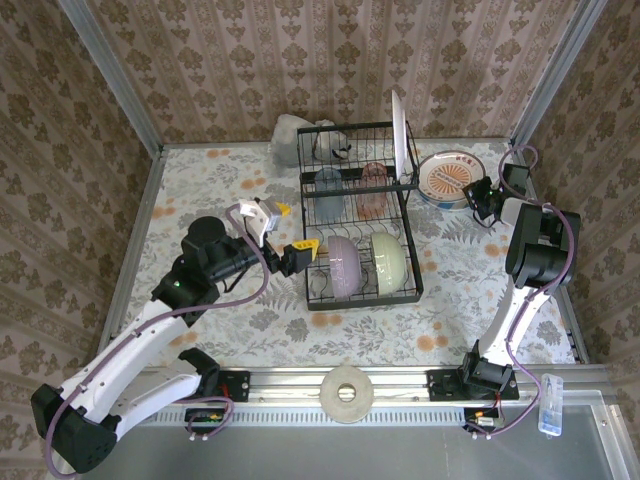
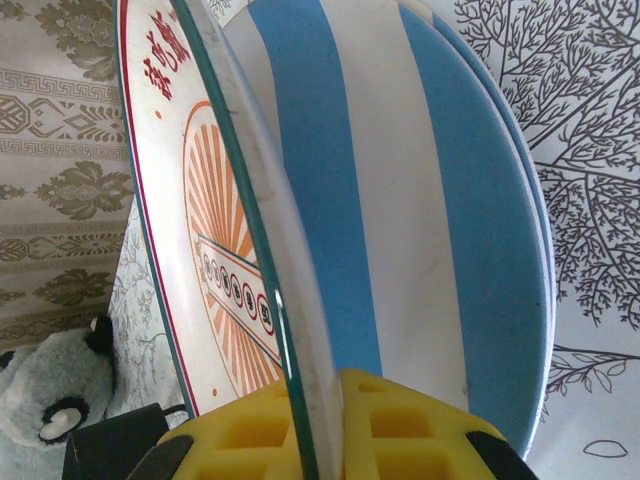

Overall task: Unload the mixed dishes from the dish rack
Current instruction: Place the plate on the plate.

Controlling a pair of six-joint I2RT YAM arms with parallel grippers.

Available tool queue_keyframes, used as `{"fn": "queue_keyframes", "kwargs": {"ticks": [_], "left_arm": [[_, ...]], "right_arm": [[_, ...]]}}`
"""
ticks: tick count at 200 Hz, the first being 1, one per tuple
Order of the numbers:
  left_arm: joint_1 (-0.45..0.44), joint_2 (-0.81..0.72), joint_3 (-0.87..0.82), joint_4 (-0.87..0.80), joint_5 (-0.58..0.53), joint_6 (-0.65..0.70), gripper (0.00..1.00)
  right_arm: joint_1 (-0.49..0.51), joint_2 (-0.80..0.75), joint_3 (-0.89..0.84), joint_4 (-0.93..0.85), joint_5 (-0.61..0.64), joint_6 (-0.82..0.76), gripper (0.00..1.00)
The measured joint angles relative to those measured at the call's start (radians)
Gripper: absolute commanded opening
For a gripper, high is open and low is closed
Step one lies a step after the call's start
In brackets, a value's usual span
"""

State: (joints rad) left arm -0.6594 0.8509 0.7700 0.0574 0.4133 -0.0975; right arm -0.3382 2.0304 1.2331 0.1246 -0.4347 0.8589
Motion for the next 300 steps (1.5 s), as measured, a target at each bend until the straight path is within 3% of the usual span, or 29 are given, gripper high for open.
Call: {"fn": "queue_keyframes", "kwargs": {"ticks": [54, 121, 182, 239, 300], "left_arm": [[0.000, 0.000, -0.004, 0.000, 0.018, -0.002, 1.00], [0.000, 0.001, -0.004, 0.000, 0.021, -0.002, 1.00], [0.000, 0.010, -0.004, -0.001, 0.021, -0.002, 1.00], [0.000, 0.010, -0.004, -0.001, 0.021, -0.002, 1.00], [0.000, 0.010, -0.004, -0.002, 0.020, -0.002, 1.00]], "right_arm": [[-0.011, 0.000, -0.011, 0.000, -0.020, 0.000, 0.00], [-0.015, 0.000, -0.023, 0.008, -0.024, 0.000, 0.08], [-0.021, 0.000, -0.039, -0.003, -0.033, -0.002, 0.22], [-0.022, -0.002, -0.036, -0.002, -0.044, -0.014, 0.43], [-0.022, -0.010, 0.011, -0.093, -0.010, -0.034, 0.58]]}}
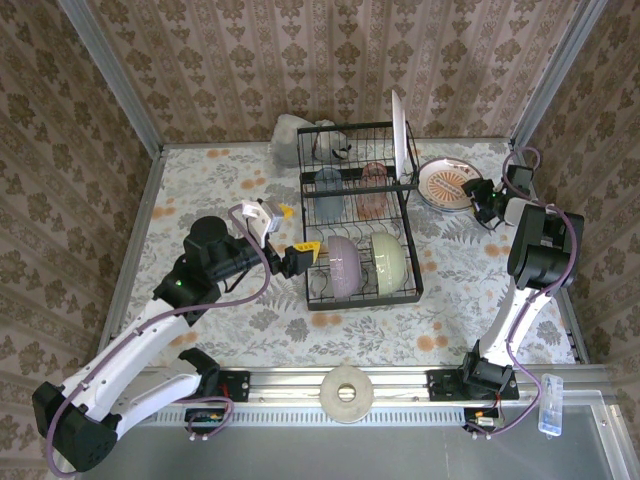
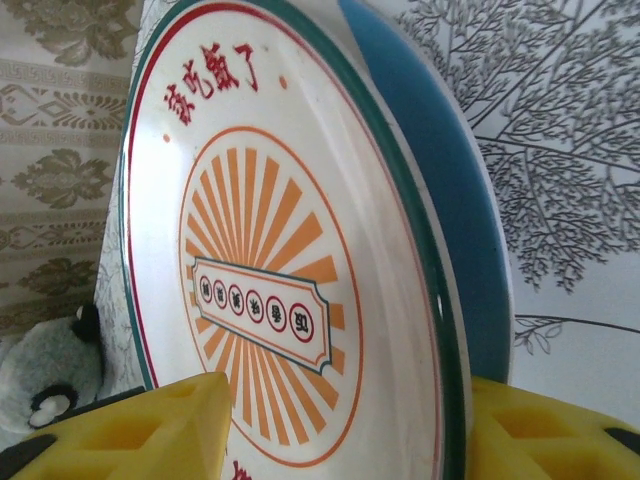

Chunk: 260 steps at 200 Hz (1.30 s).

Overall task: Unload the mixed dishes from the dish rack
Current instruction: Place the plate on the plate.

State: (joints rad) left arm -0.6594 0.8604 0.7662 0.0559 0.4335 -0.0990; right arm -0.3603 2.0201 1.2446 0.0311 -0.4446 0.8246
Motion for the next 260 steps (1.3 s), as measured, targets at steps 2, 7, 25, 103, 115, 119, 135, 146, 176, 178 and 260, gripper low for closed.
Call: {"fn": "queue_keyframes", "kwargs": {"ticks": [2, 7, 25, 103, 115, 119, 135, 146, 176, 178, 260], "left_arm": [[0.000, 0.000, 0.000, 0.000, 0.000, 0.000, 1.00], [0.000, 0.000, 0.000, -0.001, 0.000, 0.000, 1.00], [0.000, 0.000, 0.000, -0.002, 0.000, 0.000, 1.00], [0.000, 0.001, 0.000, -0.002, -0.003, 0.000, 1.00], [0.000, 0.002, 0.000, -0.003, -0.003, 0.000, 1.00], [0.000, 0.003, 0.000, -0.003, -0.003, 0.000, 1.00], [0.000, 0.003, 0.000, -0.002, -0.003, 0.000, 1.00], [0.000, 0.003, 0.000, -0.002, -0.003, 0.000, 1.00], [0.000, 0.003, 0.000, -0.003, -0.003, 0.000, 1.00], [0.000, 0.003, 0.000, -0.003, -0.003, 0.000, 1.00], [0.000, 0.003, 0.000, -0.003, -0.004, 0.000, 1.00]], "right_arm": [[0.000, 0.000, 0.002, -0.003, 0.000, -0.001, 0.58], [0.000, 0.000, 0.007, -0.014, 0.005, -0.004, 0.59], [0.000, 0.000, 0.029, -0.058, 0.022, -0.018, 0.61], [0.006, 0.000, 0.121, -0.273, 0.140, -0.096, 0.63], [0.011, 0.000, 0.132, -0.303, 0.162, -0.109, 0.64], [0.012, 0.000, 0.136, -0.312, 0.169, -0.115, 0.64], [0.018, 0.000, 0.149, -0.346, 0.193, -0.128, 0.65], [0.021, 0.000, 0.156, -0.363, 0.205, -0.140, 0.64], [0.030, -0.002, 0.167, -0.394, 0.238, -0.153, 0.65], [0.030, -0.002, 0.167, -0.396, 0.241, -0.153, 0.65], [0.036, -0.040, 0.182, -0.469, 0.349, -0.189, 0.75]]}}
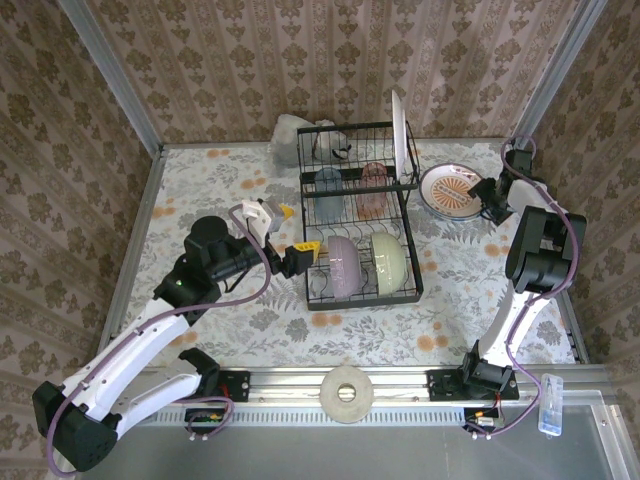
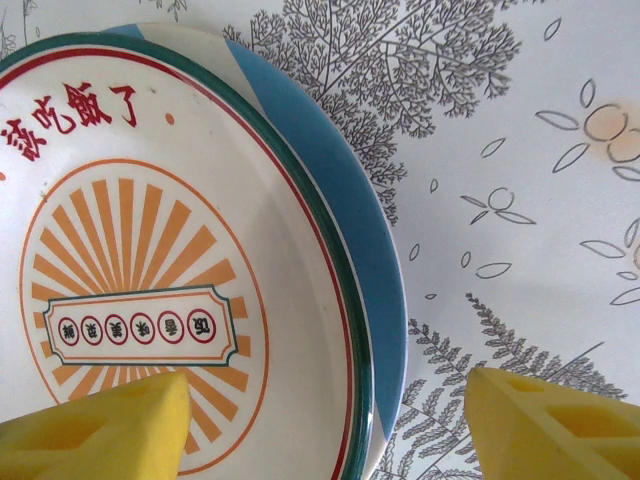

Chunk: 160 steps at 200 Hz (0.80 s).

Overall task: Unload the mixed dishes from the dish rack
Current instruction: Place the plate on the plate, then move the plate to the top-right of the table.

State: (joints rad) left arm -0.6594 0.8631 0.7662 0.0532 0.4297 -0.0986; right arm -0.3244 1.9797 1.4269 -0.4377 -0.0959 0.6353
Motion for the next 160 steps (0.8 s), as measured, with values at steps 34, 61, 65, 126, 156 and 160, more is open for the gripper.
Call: {"fn": "queue_keyframes", "kwargs": {"ticks": [34, 61, 65, 126, 156, 160], "left_arm": [[0.000, 0.004, 0.000, 0.000, -0.004, 0.000, 1.00], [0.000, 0.006, 0.000, 0.000, -0.007, 0.000, 1.00], [0.000, 0.006, 0.000, -0.001, -0.007, 0.000, 1.00], [0.000, 0.006, 0.000, -0.001, -0.007, 0.000, 1.00], [0.000, 0.006, 0.000, -0.001, -0.007, 0.000, 1.00], [0.000, 0.006, 0.000, -0.001, -0.007, 0.000, 1.00]], "right_arm": [[0.000, 0.001, 0.018, -0.015, -0.009, -0.010, 0.80], [0.000, 0.020, 0.043, -0.015, -0.037, -0.008, 0.83], [0.000, 0.026, 0.046, -0.015, -0.041, -0.008, 0.83], [0.000, 0.077, 0.058, -0.038, -0.064, 0.001, 0.86], [0.011, 0.078, 0.058, -0.036, -0.084, 0.008, 0.87], [0.014, 0.079, 0.058, -0.035, -0.089, 0.012, 0.87]]}}
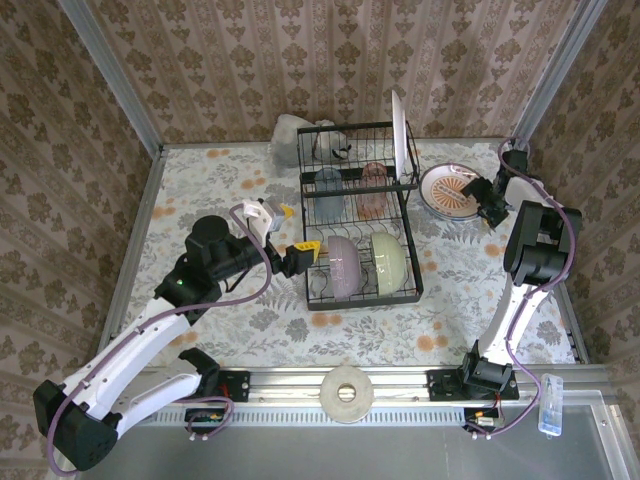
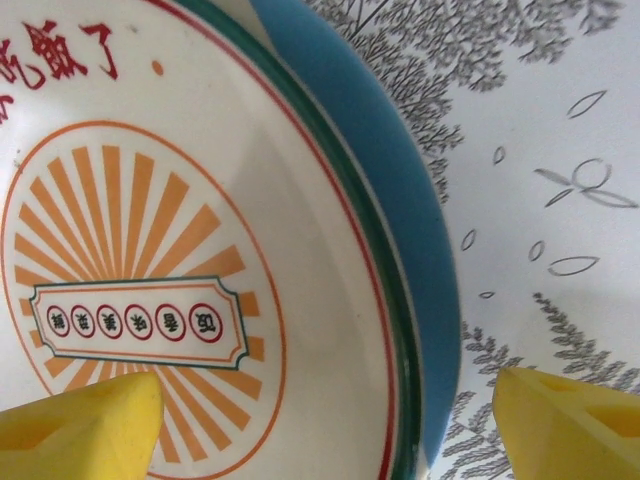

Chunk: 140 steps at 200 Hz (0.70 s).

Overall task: Unload the mixed dishes from the dish rack
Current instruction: Move the plate to the top-right of the table.

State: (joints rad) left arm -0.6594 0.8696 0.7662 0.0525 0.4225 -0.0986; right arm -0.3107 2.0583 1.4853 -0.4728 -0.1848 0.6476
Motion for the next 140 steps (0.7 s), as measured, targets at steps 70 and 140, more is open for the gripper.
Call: {"fn": "queue_keyframes", "kwargs": {"ticks": [70, 140], "left_arm": [[0.000, 0.005, 0.000, 0.000, 0.000, 0.000, 1.00], [-0.001, 0.011, 0.001, -0.002, -0.032, -0.016, 1.00]], "right_arm": [[0.088, 0.004, -0.040, 0.098, -0.039, 0.132, 0.87], [0.119, -0.094, -0.196, 0.205, -0.002, 0.219, 0.92]]}}
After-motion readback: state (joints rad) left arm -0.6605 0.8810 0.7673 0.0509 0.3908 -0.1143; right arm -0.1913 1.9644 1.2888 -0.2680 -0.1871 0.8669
